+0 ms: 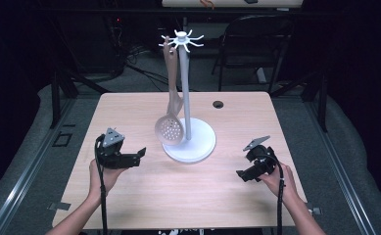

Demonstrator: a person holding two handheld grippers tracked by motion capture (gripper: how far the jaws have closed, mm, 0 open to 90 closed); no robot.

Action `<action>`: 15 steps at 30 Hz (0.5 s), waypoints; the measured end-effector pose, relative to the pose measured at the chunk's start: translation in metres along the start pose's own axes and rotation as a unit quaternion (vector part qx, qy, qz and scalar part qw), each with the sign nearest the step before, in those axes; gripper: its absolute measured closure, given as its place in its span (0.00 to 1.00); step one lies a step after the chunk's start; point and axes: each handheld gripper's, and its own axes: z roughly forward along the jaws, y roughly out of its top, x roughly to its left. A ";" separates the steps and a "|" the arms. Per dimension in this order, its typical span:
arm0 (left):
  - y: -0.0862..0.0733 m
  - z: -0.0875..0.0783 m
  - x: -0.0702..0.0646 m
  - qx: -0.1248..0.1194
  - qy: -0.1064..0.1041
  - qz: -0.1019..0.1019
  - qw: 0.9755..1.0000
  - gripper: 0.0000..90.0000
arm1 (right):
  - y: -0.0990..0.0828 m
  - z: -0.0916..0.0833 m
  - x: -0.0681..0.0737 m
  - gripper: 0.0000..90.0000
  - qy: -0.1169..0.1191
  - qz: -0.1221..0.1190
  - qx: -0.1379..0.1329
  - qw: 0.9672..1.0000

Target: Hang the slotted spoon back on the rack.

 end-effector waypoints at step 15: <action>-0.044 -0.002 0.012 0.060 -0.001 -0.027 0.998 0.05 | -0.002 0.003 0.002 0.03 0.004 -0.013 0.009 1.000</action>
